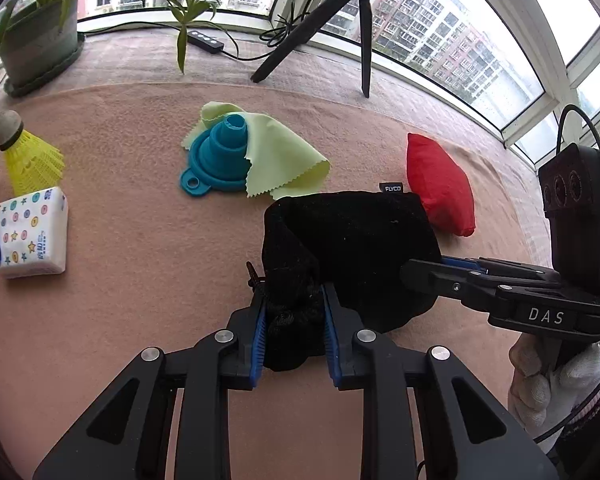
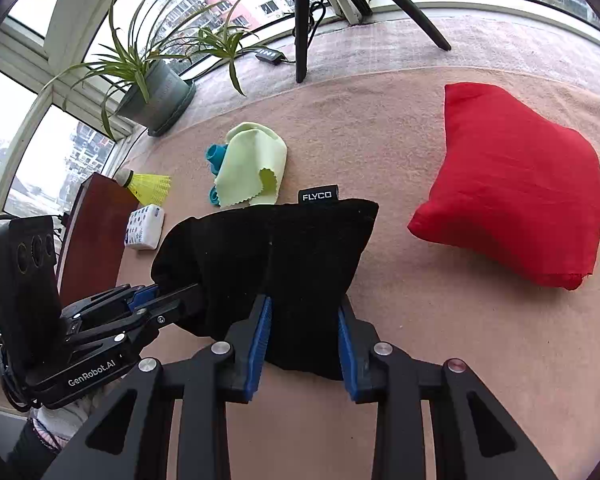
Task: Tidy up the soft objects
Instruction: 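Carry the black pouch with both grippers into the box and release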
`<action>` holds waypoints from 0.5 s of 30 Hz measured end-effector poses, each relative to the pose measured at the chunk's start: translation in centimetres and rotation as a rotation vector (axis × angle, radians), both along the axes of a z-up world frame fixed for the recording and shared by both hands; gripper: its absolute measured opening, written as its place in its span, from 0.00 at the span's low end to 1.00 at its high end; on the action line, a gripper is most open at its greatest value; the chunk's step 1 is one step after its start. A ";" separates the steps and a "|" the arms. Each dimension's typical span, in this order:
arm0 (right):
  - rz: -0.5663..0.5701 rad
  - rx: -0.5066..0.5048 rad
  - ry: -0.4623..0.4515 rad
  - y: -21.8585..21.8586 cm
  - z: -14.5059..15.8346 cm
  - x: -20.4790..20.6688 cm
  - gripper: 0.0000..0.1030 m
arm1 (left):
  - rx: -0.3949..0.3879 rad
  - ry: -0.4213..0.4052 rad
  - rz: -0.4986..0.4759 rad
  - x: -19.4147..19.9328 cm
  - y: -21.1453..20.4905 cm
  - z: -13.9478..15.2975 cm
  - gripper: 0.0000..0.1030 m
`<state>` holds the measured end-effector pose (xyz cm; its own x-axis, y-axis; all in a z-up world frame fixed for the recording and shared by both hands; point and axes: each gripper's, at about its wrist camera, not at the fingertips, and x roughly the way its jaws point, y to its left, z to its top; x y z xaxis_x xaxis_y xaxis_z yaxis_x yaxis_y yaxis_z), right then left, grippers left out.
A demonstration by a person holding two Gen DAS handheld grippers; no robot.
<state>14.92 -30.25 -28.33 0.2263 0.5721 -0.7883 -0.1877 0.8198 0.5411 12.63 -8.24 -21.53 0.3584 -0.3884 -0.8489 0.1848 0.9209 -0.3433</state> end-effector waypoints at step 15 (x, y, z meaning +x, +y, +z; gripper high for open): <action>0.034 0.012 -0.078 2.6 4.7 -1.9 0.28 | -0.014 -0.081 0.032 -2.6 3.2 3.9 0.22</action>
